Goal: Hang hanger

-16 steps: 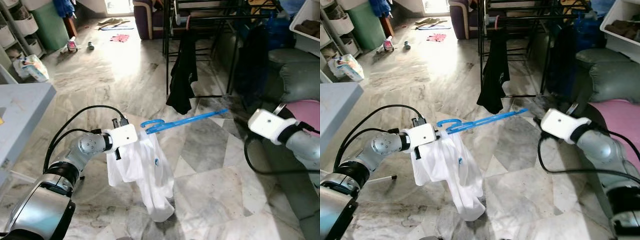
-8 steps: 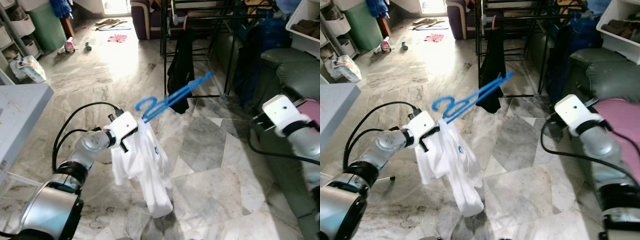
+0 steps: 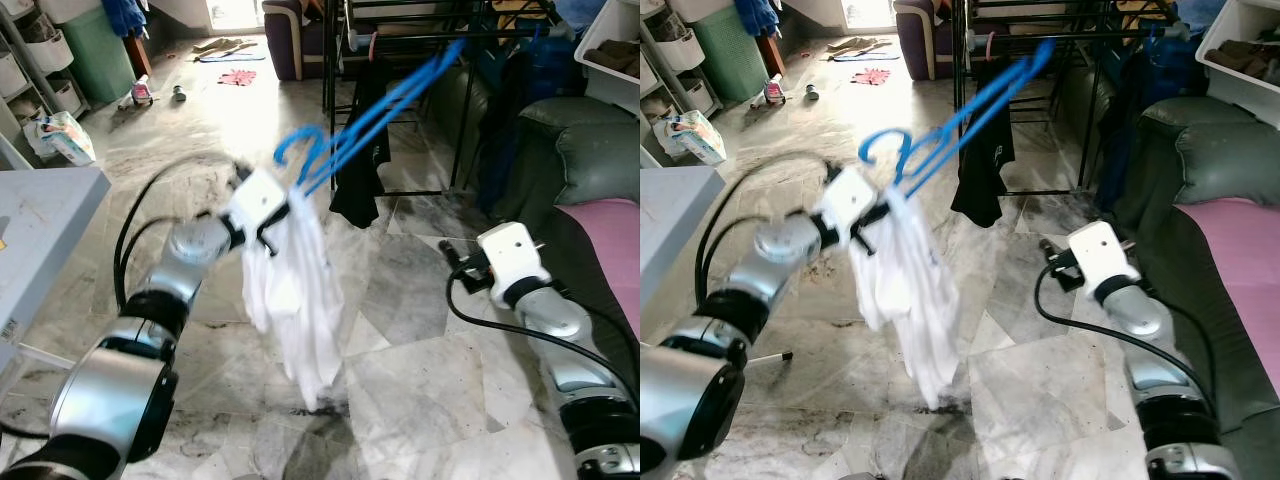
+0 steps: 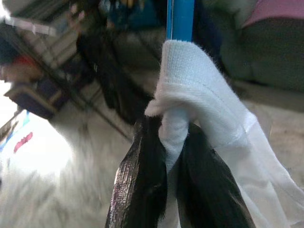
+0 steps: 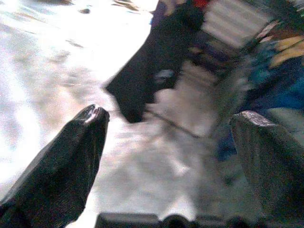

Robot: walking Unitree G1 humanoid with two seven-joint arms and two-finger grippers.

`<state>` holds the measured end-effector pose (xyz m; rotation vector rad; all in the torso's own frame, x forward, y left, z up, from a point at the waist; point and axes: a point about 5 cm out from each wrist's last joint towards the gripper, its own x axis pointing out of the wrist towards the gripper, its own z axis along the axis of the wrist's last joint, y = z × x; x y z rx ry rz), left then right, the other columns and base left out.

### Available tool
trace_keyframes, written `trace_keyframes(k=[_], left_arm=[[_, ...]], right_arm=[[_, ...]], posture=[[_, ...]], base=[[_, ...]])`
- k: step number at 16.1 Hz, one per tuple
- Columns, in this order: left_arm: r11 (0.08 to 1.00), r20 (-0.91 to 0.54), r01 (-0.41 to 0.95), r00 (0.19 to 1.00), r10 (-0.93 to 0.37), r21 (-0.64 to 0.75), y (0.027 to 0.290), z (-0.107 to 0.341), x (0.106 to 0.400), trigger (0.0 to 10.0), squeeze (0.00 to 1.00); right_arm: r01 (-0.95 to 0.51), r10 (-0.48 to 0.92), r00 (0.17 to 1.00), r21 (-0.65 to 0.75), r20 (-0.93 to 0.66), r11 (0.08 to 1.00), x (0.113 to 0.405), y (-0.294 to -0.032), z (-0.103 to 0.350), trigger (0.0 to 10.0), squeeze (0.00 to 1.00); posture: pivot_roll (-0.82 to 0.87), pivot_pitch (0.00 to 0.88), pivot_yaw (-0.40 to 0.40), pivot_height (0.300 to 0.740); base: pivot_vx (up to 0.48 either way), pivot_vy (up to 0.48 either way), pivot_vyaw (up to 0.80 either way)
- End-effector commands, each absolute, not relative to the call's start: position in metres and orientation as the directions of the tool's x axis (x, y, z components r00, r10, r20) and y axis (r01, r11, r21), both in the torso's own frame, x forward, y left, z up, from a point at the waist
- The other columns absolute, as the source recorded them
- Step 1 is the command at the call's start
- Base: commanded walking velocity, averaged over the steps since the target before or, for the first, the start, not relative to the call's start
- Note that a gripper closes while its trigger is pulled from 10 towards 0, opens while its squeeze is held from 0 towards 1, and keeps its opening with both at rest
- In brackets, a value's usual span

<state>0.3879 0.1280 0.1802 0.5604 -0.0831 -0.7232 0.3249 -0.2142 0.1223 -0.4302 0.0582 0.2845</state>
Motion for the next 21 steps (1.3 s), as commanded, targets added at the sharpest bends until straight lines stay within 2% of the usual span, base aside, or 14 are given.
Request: trace_keyframes(k=[1,2,3,4,5,6,7,10,11,13,14,15,17,21], left_arm=[[0.581,-0.034,0.6,0.711,-0.703,0.55,0.115,0.206,0.39,0.0,0.0],[0.571,-0.035,0.624,0.691,-0.722,0.533,0.109,0.209,0.391,0.0,0.0],[0.564,-0.041,0.625,0.689,-0.724,0.54,0.109,0.21,0.391,0.0,0.0],[0.531,-0.032,0.633,0.659,-0.751,0.563,0.102,0.217,0.391,0.0,0.0],[0.517,-0.016,0.636,0.639,-0.769,0.573,0.097,0.225,0.391,0.0,0.0],[0.501,0.006,0.637,0.615,-0.788,0.586,0.092,0.233,0.39,0.0,0.0],[0.466,0.023,0.644,0.571,-0.82,0.606,0.085,0.24,0.387,0.0,0.0],[0.407,0.066,0.666,0.474,-0.878,0.625,0.073,0.251,0.378,0.0,0.0],[0.371,0.027,0.648,0.476,-0.879,0.665,0.076,0.245,0.377,0.0,0.0],[0.361,0.0,0.651,0.485,-0.875,0.668,0.081,0.236,0.377,0.0,0.0],[0.362,-0.014,0.651,0.496,-0.868,0.668,0.084,0.231,0.377,0.0,0.0],[0.362,-0.024,0.652,0.504,-0.863,0.666,0.087,0.226,0.376,0.0,0.0],[0.366,-0.017,0.655,0.501,-0.865,0.662,0.087,0.224,0.375,0.0,0.0],[0.383,0.035,0.649,0.482,-0.876,0.657,0.079,0.235,0.374,0.0,0.0]], right_arm=[[-0.453,0.409,0.891,-0.32,-0.196,0.833,0.316,-0.188,0.108,10.0,1.0],[-0.528,0.478,0.849,-0.322,-0.226,0.786,0.312,-0.175,0.102,10.0,0.76],[-0.534,0.482,0.845,-0.319,-0.231,0.783,0.311,-0.174,0.101,10.0,0.75],[-0.543,0.493,0.839,-0.306,-0.23,0.782,0.313,-0.171,0.101,10.0,0.5],[-0.548,0.501,0.836,-0.291,-0.223,0.784,0.314,-0.168,0.102,10.0,0.36],[-0.548,0.5,0.836,-0.287,-0.228,0.786,0.316,-0.166,0.101,10.0,0.18],[-0.546,0.497,0.837,-0.287,-0.23,0.787,0.317,-0.164,0.102,10.0,0.14],[-0.548,0.502,0.836,-0.291,-0.222,0.784,0.318,-0.161,0.102,10.0,0.12],[-0.53,0.505,0.848,-0.279,-0.163,0.801,0.32,-0.161,0.11,10.0,0.11],[-0.511,0.513,0.856,-0.255,-0.066,0.821,0.323,-0.163,0.125,10.0,0.1],[-0.506,0.516,0.856,-0.243,-0.026,0.828,0.324,-0.164,0.132,10.0,0.06],[-0.487,0.5,0.866,-0.242,-0.013,0.839,0.325,-0.167,0.135,10.0,0.02],[-0.452,0.466,0.884,-0.278,-0.014,0.848,0.327,-0.172,0.134,10.0,0.02],[-0.482,0.481,0.874,-0.231,-0.062,0.845,0.327,-0.167,0.122,10.0,0.0]], posture=[[-0.02,0.03,0.065,0.74],[-0.01,0.029,0.068,0.74],[-0.01,0.027,0.073,0.74],[-0.01,0.025,0.078,0.74],[-0.01,0.023,0.082,0.74],[-0.01,0.021,0.085,0.74],[-0.01,0.021,0.085,0.74],[0.0,0.02,0.081,0.74],[0.0,0.022,0.078,0.74],[0.0,0.022,0.076,0.74],[0.0,0.023,0.075,0.74],[-0.01,0.024,0.07,0.74],[0.0,0.026,0.063,0.74],[-0.01,0.026,0.056,0.74]], base=[[0.0,0.0,0.0],[0.0,0.0,0.0],[0.0,0.0,0.0],[0.0,0.0,0.0],[0.0,0.0,0.0],[0.0,0.0,0.0],[0.0,0.0,0.0],[0.0,0.0,0.0],[0.0,0.0,0.0],[0.0,0.0,0.0],[0.0,0.0,0.0],[0.0,0.0,0.0],[0.0,0.0,0.0],[0.0,0.0,0.0]])
